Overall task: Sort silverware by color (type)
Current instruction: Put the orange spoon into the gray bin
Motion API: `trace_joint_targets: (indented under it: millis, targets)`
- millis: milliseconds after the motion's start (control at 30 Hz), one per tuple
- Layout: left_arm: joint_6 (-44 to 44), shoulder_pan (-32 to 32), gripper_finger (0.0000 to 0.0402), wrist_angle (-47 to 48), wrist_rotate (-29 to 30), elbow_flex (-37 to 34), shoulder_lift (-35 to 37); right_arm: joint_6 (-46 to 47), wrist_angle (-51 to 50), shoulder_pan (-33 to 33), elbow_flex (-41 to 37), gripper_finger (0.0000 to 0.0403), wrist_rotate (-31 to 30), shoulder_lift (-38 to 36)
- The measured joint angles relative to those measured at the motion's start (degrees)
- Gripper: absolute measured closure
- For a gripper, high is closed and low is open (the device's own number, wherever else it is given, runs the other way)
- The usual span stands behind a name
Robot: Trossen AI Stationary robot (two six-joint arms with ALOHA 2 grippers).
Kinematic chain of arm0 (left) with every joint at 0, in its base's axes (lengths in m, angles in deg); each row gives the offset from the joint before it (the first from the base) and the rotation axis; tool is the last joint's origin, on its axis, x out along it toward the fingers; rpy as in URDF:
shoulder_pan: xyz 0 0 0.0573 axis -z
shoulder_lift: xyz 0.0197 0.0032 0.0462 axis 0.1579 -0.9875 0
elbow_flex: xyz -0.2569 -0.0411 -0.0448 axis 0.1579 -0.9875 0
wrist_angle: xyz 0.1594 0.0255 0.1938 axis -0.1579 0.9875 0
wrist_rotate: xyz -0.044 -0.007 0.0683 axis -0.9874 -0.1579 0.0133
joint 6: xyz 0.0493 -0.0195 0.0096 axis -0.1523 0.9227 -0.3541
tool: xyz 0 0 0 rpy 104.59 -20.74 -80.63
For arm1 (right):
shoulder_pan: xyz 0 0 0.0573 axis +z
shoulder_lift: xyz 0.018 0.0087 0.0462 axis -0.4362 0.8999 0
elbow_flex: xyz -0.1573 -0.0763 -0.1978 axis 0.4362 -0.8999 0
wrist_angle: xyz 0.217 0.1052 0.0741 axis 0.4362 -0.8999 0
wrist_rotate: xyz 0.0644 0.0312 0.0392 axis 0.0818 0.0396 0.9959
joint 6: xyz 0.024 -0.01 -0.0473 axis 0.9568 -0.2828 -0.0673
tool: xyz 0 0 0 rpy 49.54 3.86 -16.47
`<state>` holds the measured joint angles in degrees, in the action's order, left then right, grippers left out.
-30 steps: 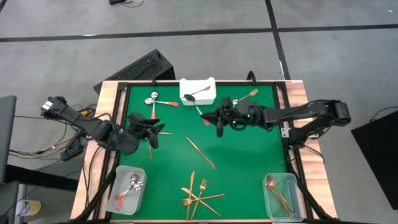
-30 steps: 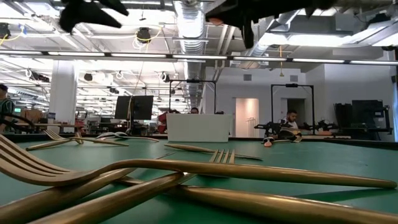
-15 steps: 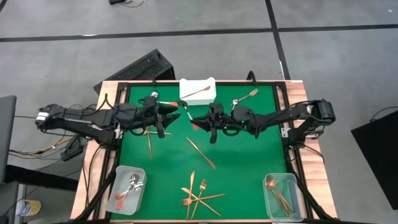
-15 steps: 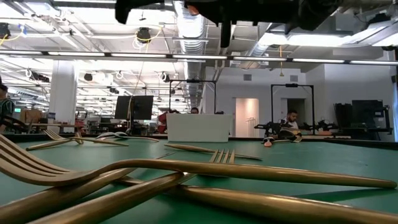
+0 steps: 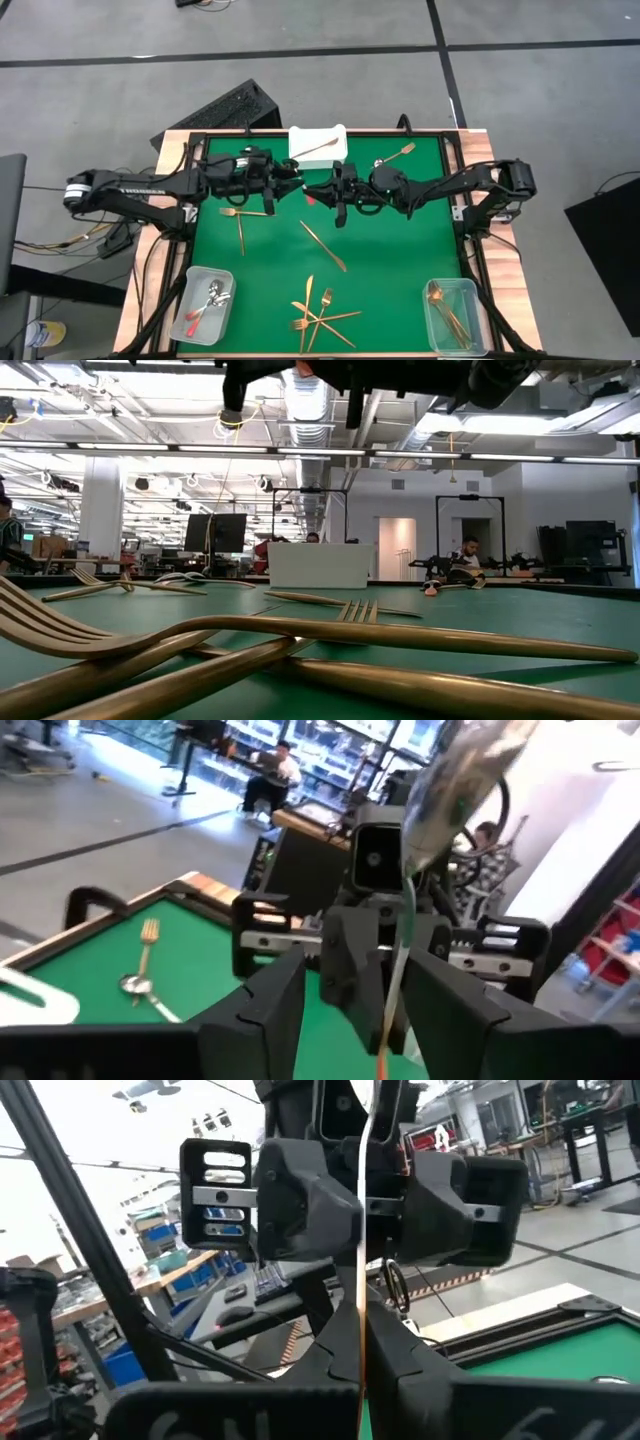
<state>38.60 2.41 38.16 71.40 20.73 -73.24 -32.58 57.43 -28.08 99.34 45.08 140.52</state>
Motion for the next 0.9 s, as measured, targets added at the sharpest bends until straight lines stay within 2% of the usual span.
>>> trace_joint_targets:
  millis: [100, 300, 433, 500, 633, 833, 900]
  targets:
    - [-0.6, 0.0, 0.0290, -2.9, -0.4, 0.0, -0.4, 0.0, -0.4, -0.4, 0.0, 0.0392, 0.2, 0.0]
    - [-2.3, -0.7, 0.0387, -3.6, -0.5, 0.0, 0.9, -0.1, -2.3, -0.6, 0.0, 0.0392, 0.3, 0.0]
    - [0.7, -0.9, 0.0398, 0.4, -0.9, 0.0, 2.0, 2.0, -3.7, -0.9, 0.1, 0.0365, 0.1, -0.1]
    - [3.4, -0.9, 0.0400, 5.9, -1.5, 0.1, 3.0, 5.3, -5.4, -1.8, 0.1, 0.0337, 0.2, 0.0]
    - [15.5, 1.1, 0.0401, 24.1, -6.1, 0.0, 7.3, 12.2, -12.6, -4.5, 0.0, 0.0280, 0.4, -1.8]
    - [35.6, 10.6, 0.0401, 53.9, -12.9, 0.0, 15.9, 17.1, -26.3, -7.6, 0.0, 0.0223, 0.3, -4.0]
    - [43.9, 15.6, 0.0401, 59.9, -13.6, 0.0, 18.1, 18.1, -30.1, -8.4, 0.0, 0.0216, 0.3, -4.1]
